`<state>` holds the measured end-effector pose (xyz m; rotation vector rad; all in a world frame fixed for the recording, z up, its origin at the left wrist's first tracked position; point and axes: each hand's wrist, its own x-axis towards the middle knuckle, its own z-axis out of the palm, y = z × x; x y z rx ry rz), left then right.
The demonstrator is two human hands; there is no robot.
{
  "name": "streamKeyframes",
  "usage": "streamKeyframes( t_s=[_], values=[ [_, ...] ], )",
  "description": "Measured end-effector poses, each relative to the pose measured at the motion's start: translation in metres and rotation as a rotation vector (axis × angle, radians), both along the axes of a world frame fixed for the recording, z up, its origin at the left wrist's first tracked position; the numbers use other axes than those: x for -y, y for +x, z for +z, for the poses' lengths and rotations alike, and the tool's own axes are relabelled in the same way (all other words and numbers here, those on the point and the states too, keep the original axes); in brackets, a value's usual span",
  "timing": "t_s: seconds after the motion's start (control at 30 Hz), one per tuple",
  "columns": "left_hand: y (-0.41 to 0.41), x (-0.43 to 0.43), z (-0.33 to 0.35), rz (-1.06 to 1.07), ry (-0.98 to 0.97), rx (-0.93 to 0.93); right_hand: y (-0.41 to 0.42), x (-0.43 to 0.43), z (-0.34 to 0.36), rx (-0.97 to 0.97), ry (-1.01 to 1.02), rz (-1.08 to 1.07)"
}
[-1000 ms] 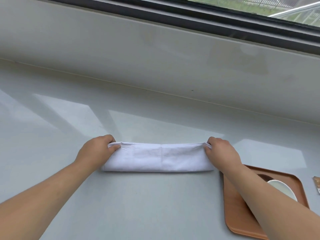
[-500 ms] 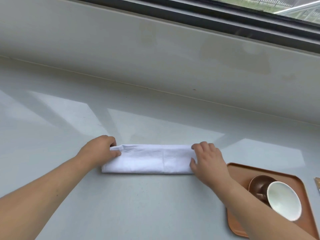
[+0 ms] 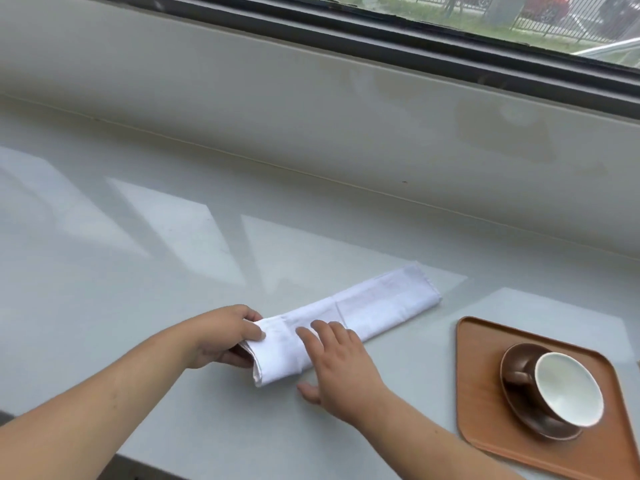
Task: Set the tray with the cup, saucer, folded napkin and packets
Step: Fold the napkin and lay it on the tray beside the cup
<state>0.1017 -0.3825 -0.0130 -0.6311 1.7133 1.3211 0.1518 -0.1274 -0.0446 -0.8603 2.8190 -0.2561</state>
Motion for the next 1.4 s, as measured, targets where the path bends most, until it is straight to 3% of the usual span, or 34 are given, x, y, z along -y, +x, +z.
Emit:
streamKeyframes(
  t_s=[0.27,0.4,0.6,0.83,1.03,1.2,1.4],
  values=[
    [0.070,-0.024,0.024,-0.097,0.122,0.003,0.043,-0.006,0.012,-0.020,-0.112,0.008],
    [0.092,-0.029,0.023,-0.165,-0.063,-0.099,0.062,-0.027,0.026,0.009,-0.135,-0.036],
    [0.116,-0.050,0.024,-0.669,-0.440,-0.352,0.097,-0.060,0.045,0.172,-0.263,-0.066],
    [0.112,-0.102,0.028,-0.880,-0.316,-0.491,0.107,-0.084,0.066,0.416,-0.568,-0.347],
    [0.081,-0.132,0.035,-0.687,0.018,-0.573,0.069,-0.098,0.069,0.638,-0.846,-0.663],
    [0.044,-0.141,0.030,-0.502,0.033,-0.477,0.029,-0.108,0.062,0.671,-0.979,-0.827],
    [-0.002,-0.154,0.013,-0.494,0.030,-0.435,-0.011,-0.112,0.041,0.655,-0.912,-0.969]
  ],
)
